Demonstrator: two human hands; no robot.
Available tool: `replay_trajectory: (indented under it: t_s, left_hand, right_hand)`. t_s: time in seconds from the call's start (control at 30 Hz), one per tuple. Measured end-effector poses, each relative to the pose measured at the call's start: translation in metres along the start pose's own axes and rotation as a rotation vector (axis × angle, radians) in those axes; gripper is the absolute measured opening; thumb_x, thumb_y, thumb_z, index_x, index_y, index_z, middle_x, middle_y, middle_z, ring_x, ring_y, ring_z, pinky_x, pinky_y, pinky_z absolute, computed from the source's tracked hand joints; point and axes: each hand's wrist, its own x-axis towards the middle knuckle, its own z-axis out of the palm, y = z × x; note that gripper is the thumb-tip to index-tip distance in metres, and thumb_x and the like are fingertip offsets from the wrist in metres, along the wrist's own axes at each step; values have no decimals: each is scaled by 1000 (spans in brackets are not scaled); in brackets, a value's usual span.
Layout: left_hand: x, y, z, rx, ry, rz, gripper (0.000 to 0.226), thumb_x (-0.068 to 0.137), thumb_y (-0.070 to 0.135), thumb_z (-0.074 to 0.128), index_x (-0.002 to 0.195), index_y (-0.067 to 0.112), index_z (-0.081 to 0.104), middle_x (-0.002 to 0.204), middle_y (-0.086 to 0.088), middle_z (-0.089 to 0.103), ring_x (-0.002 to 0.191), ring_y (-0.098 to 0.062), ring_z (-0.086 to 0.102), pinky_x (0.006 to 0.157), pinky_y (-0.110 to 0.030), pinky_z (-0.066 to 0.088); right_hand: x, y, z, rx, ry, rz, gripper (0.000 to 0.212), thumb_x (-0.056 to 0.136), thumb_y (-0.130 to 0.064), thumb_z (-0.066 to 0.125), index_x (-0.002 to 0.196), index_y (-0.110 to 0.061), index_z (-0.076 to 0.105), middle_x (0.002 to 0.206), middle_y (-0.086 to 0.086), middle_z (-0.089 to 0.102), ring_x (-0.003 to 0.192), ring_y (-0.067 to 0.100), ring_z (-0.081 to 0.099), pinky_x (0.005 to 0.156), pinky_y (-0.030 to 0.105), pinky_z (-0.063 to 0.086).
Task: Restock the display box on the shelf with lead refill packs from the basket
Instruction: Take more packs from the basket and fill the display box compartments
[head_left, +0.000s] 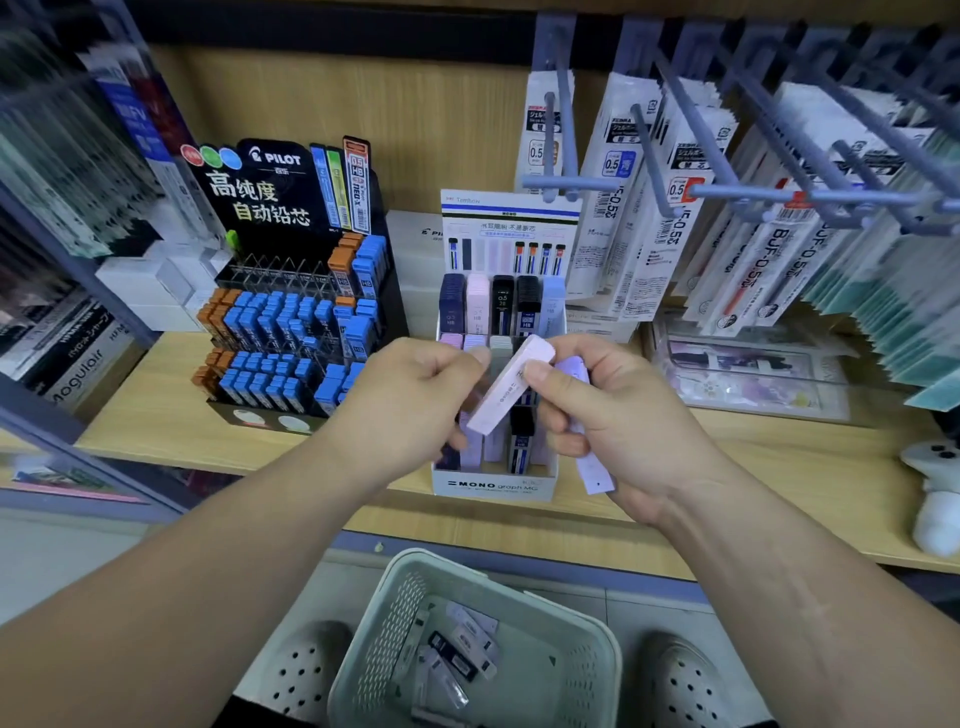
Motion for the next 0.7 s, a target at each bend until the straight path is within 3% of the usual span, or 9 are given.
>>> replay_trajectory:
  t_s: [0.07,0.17,0.37,0.43,0.53,0.7]
  left_hand:
    - [1,-2,-2,-28,52,141,25,97,33,57,87,18,75,78,-6,70,54,-15,60,50,-24,45]
    - [1,0,-4,-90,-12,278,8,89,18,71,93,22,76,74,-8,67,58,-12,51,55,-20,44]
    - [7,4,-7,-93,11,291,12,86,6,73,87,18,76,70,-5,69,57,-19,62,54,-26,53]
    - [13,8,-15,-95,107,338,15,84,5,75,88,19,74,75,-10,70,62,-27,68,61,-38,60]
    - [25,17,-31,-63,241,399,18,81,5,78,87,22,74,78,-9,71,71,-34,70,71,-40,62]
    - [40,22,-39,18,359,448,6,84,12,78,87,15,75,74,0,72,68,-17,72,74,-37,61]
  right_hand:
    - [0,1,3,-79,5,1,8,92,-6,68,86,-12,66,58,-2,48,50,12,40,42,19,31]
    - [-1,4,8,-152,0,7,10,86,-12,76,89,-9,66,54,-8,50,50,11,38,43,19,33]
    - [-1,4,10,-141,102,30,24,79,-10,82,98,-10,67,70,0,68,50,10,44,45,19,37]
    - [1,3,5,-124,168,28,18,83,-13,79,97,-15,68,69,-2,66,50,10,45,46,20,38]
    - [1,3,-1,-95,201,34,8,90,-8,69,94,-15,69,75,6,69,50,11,47,45,22,35]
    - [-1,2,-15,35,234,103,25,90,2,49,103,-6,69,78,12,69,54,16,47,47,27,31]
